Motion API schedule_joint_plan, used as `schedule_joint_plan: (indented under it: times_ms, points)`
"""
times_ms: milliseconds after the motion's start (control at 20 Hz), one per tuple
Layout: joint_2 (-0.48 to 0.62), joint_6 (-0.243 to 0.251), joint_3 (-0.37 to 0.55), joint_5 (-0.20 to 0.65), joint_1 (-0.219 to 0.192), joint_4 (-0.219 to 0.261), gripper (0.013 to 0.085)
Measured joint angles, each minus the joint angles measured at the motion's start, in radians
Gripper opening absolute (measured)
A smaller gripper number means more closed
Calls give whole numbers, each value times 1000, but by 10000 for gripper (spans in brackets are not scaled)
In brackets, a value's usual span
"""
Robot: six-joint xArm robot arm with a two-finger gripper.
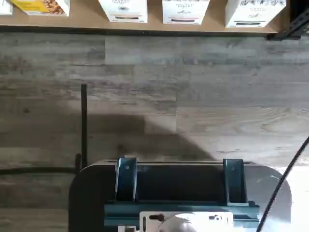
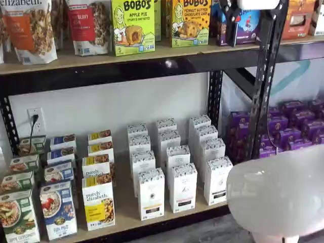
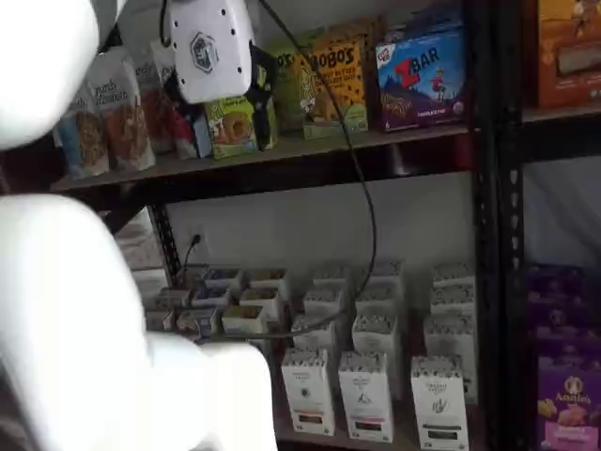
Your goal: Pick up the white box with a green strip in the middle, on the bottom shelf, the sixth box from the left
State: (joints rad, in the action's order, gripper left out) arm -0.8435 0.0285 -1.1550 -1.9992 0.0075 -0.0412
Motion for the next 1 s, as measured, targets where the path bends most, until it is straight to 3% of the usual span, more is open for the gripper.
schedule_joint_plan:
  times_ms: [150, 400, 500, 900, 1000]
  points:
    - [-12, 27, 11, 22, 51, 56, 850]
    - [-21, 44, 36, 46, 76, 83, 850]
    - [-36, 35, 70, 83, 62, 77, 850]
    - [-30, 23, 216, 180, 62, 145, 850]
    - [-39, 14, 261, 230, 46, 143, 850]
